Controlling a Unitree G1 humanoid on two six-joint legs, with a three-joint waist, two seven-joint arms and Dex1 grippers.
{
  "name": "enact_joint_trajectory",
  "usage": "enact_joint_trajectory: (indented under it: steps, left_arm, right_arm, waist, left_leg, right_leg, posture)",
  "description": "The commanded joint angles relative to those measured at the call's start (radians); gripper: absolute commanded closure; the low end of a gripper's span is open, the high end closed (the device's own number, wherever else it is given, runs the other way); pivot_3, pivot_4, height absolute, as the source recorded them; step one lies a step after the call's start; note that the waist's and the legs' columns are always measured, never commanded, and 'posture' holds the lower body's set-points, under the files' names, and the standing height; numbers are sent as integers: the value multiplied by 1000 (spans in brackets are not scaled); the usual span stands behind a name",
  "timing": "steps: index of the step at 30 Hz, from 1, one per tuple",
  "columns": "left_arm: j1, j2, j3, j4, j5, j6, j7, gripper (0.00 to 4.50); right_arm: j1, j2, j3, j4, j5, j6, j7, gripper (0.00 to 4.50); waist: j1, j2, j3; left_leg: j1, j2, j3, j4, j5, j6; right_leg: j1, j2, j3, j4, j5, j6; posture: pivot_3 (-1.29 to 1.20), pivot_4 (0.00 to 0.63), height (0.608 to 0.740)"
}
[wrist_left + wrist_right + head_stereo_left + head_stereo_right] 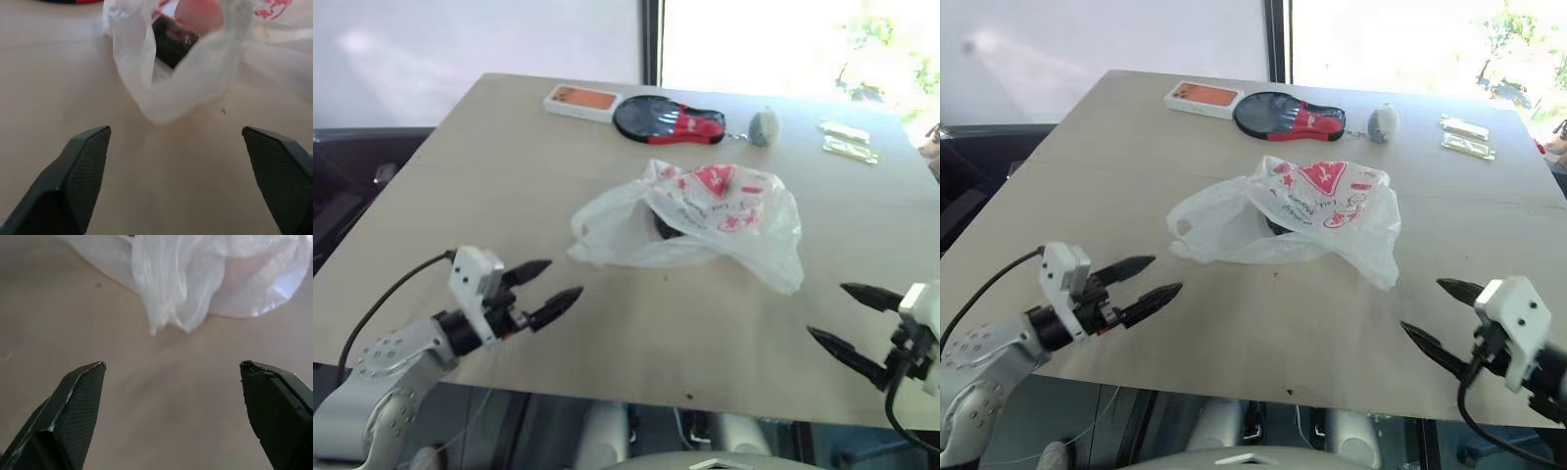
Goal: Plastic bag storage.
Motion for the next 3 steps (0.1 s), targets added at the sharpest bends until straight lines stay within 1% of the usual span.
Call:
enact_joint_trajectory:
  steps: [1, 3]
  left_arm:
    - [34, 13, 56, -36, 5, -31, -28, 85]
    - [43, 7, 63, -24, 11, -46, -36, 85]
  right_arm:
    - [-2, 2, -30, 63, -54, -85, 36, 0]
    - [-3, 6, -17, 100, -80, -122, 52, 0]
  waist:
    - [4, 0, 0]
    - [6, 1, -1]
  left_leg:
    - [0, 0, 0, 0, 0, 0]
    - [0, 0, 0, 0, 0, 0]
  right_leg:
    - [0, 0, 0, 0, -2, -3]
    - [0, 0, 0, -1, -2, -3]
  posture:
    - [0, 150, 740]
    - [0, 150, 740]
